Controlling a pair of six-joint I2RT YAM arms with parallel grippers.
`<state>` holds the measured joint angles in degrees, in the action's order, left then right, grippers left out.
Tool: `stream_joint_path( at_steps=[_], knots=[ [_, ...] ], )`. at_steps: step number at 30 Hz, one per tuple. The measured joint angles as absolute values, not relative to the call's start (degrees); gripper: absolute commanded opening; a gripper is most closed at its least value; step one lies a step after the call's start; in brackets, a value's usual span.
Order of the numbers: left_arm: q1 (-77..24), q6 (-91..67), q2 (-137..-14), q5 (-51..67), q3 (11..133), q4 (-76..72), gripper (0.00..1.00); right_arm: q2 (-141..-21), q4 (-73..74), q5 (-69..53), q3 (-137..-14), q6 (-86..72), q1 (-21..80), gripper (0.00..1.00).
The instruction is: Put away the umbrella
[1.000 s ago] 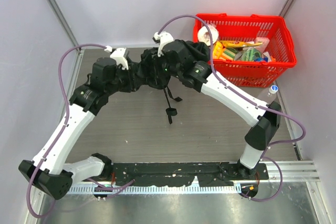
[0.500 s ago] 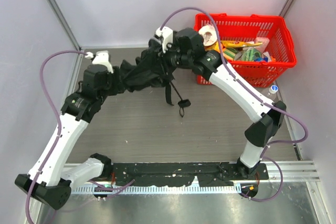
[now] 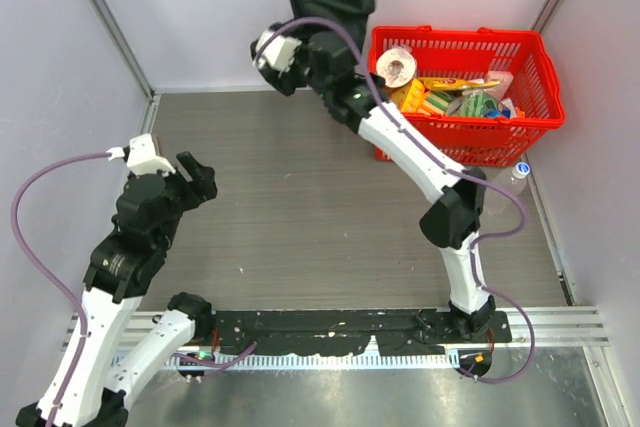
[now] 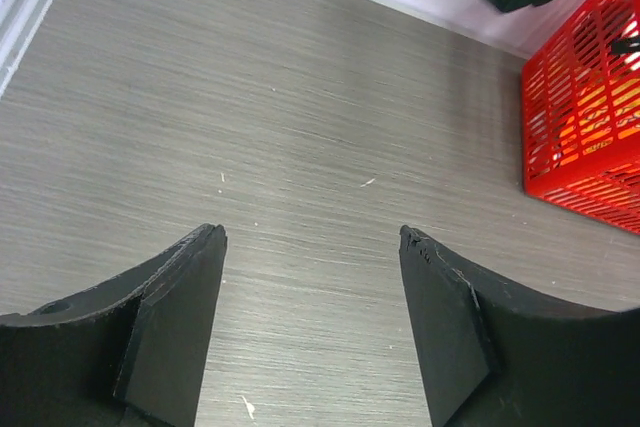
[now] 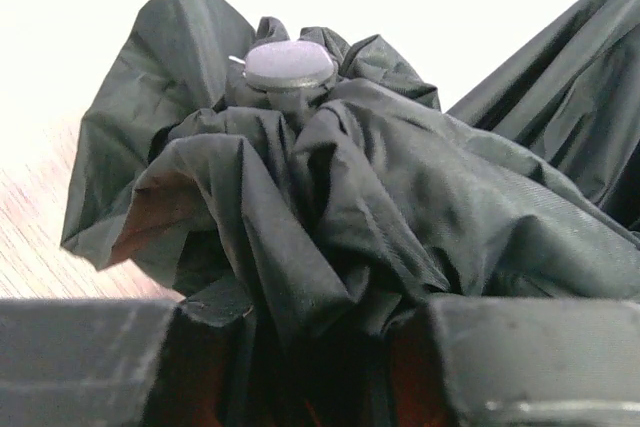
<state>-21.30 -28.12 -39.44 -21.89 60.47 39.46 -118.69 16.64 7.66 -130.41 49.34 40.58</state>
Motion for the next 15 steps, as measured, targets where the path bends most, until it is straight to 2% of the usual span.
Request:
stream_joint_path(
  at_steps=[2,7,10,12,15],
  knots=[
    [-21.30,-29.63,-37.34,-22.15,58.48,39.09,0.74,-120.92,12.91,11.49,-126.74,55.70,41.82,0.01],
    [-21.30,-32.84,-36.91,-21.52,52.88,37.93,0.75,-121.27,2.83,22.44,-101.80,68.60,46.63,0.01],
    [-21.30,-34.30,-37.30,-20.80,50.63,37.91,0.77,-121.43,0.97,27.31,-91.94,73.84,50.28,0.01],
    [-21.30,-35.64,-37.43,-20.29,49.60,37.85,0.77,-121.43,0.08,29.91,-86.89,74.35,53.10,0.01],
    [-21.30,-37.58,-38.15,-19.68,48.66,37.52,0.75,-121.25,0.10,28.95,-80.34,62.08,56.84,0.01]
  ],
)
